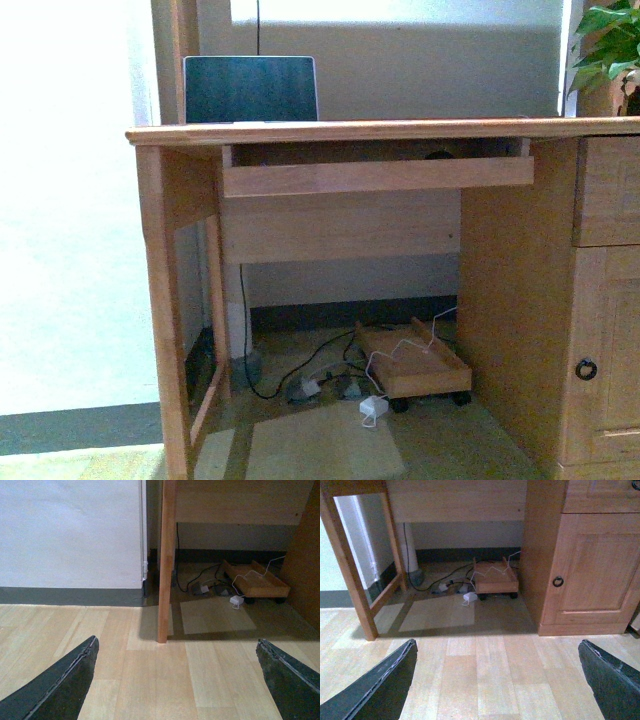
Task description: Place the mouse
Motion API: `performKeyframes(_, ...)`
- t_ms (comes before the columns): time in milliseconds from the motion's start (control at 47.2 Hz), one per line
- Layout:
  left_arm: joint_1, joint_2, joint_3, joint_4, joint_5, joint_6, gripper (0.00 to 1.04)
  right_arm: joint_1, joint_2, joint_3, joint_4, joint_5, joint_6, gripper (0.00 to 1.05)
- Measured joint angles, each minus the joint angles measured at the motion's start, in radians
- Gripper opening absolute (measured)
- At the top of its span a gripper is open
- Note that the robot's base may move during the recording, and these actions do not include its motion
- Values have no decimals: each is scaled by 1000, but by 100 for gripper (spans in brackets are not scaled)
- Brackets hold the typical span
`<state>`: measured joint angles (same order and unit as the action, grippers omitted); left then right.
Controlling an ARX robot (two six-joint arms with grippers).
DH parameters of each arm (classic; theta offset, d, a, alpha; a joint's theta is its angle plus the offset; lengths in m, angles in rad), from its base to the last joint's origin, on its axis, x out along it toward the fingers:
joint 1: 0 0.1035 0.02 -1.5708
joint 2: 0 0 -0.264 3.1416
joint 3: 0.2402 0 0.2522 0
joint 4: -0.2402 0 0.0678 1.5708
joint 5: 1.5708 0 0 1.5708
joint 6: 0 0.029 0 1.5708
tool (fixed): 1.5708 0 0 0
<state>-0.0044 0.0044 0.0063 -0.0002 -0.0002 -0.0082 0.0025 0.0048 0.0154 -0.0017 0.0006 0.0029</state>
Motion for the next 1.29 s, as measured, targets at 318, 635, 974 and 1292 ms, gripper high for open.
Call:
performKeyframes(318, 0, 0, 0, 0, 0, 0, 97, 0, 0, 0, 0, -1, 0, 97)
performKeyframes(635, 0, 0, 0, 0, 0, 0, 97, 0, 0, 0, 0, -1, 0, 97)
performKeyframes(974, 0, 1, 0, 0, 1, 0, 97, 0, 0, 0, 0, -1, 0, 97)
performKeyframes(1292, 0, 0, 0, 0, 0, 0, 97, -1, 0, 0, 0, 0, 0, 97)
